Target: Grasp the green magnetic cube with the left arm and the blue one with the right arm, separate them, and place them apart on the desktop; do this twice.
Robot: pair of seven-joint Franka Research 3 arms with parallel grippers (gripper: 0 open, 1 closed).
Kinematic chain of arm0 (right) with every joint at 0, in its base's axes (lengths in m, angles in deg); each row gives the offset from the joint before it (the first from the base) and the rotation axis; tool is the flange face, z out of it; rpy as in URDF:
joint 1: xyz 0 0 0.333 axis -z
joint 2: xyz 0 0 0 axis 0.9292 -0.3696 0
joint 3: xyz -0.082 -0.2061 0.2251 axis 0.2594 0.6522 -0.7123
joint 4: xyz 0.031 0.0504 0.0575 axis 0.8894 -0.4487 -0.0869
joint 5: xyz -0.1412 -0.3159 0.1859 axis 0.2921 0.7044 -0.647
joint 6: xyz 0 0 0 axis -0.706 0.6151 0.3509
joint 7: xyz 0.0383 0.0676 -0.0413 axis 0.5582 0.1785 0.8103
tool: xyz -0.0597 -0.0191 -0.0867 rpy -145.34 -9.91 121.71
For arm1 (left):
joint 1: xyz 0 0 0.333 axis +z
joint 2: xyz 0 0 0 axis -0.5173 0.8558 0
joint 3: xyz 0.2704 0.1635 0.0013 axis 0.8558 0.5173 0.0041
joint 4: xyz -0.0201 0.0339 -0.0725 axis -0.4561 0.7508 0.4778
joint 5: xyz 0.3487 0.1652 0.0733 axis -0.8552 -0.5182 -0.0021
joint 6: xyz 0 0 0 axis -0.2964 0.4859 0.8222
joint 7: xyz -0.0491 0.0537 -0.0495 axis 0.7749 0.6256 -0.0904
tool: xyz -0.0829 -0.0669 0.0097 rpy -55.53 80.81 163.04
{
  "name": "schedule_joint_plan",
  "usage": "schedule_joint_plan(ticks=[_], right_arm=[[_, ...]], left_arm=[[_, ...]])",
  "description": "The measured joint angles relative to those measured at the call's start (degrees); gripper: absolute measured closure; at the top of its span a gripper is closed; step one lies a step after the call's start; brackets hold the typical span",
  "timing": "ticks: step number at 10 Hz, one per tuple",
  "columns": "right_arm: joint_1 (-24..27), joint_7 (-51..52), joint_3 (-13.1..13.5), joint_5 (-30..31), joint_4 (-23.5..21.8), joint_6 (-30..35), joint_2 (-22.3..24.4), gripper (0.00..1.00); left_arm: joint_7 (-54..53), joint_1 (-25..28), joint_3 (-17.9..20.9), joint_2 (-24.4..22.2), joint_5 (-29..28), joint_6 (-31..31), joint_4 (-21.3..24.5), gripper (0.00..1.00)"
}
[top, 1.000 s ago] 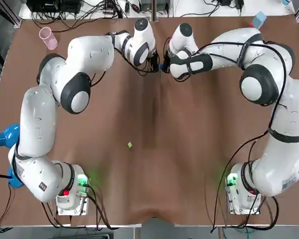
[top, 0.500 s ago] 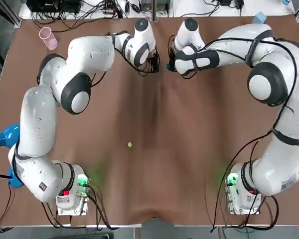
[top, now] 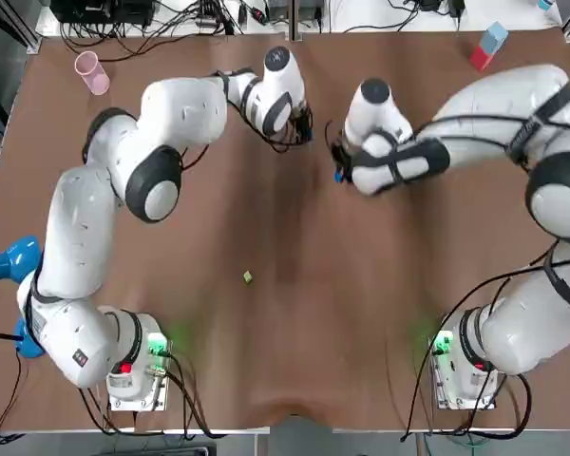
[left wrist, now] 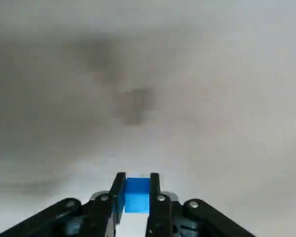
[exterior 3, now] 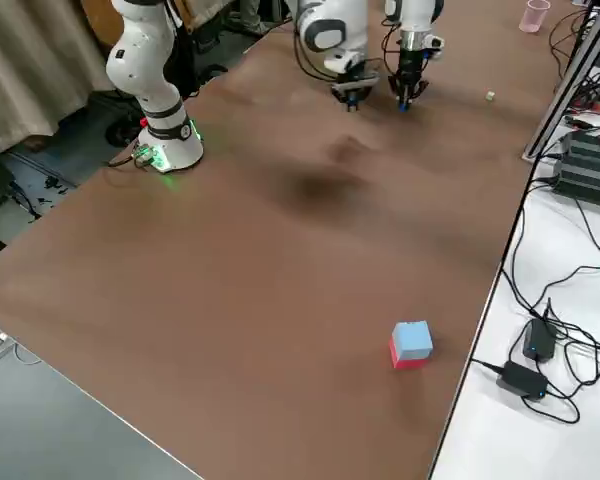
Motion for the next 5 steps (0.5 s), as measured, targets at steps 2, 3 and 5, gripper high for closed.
schedule_joint_plan(ticks=[2, 3, 5], right_arm=[[-4.26, 0.89, -3.54, 0.0, -5.07, -0.18, 2.41, 0.77], [-5.11, 1.02, -5.74, 0.42, -6.74, -0.19, 2.75, 0.77], [-5.27, 2.06, -8.19, 4.18, -9.91, -0.2, 3.07, 0.77]], left_arm=[[0.08, -3.82, -0.05, 2.09, 1.52, -3.4, -0.58, 0.77], [0.09, -5.19, -0.03, 2.91, 2.06, -4.09, -0.82, 0.75], [0.09, -5.93, 0.01, 3.83, 2.17, -4.28, -1.07, 0.61]])
